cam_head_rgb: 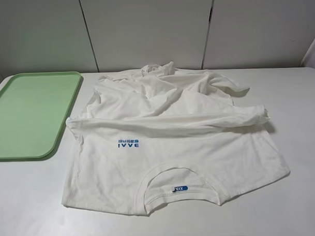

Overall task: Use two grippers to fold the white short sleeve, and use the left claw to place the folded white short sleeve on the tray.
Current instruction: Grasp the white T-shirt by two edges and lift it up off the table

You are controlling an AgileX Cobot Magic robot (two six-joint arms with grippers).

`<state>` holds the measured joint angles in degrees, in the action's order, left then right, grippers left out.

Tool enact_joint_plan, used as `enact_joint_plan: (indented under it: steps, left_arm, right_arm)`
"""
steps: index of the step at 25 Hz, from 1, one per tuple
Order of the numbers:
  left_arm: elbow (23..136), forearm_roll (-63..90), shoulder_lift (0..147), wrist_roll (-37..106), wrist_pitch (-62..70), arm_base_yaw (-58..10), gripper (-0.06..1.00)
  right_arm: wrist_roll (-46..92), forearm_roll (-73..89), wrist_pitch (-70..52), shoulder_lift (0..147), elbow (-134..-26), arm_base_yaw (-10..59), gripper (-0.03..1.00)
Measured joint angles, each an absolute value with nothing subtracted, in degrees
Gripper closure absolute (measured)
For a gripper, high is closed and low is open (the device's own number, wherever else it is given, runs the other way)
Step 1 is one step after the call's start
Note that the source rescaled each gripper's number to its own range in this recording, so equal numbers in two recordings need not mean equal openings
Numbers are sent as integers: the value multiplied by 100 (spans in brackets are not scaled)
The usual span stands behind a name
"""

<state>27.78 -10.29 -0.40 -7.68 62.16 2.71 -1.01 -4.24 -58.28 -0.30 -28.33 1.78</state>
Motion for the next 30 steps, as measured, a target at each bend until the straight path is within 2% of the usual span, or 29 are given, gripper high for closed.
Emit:
enact_joint_plan:
  steps: [30]
  left_arm:
    - [2778,-1029,-40,-768,6158,271,-3]
  right_arm:
    - [-101,-424,-5828,-30,-2833,178,-3]
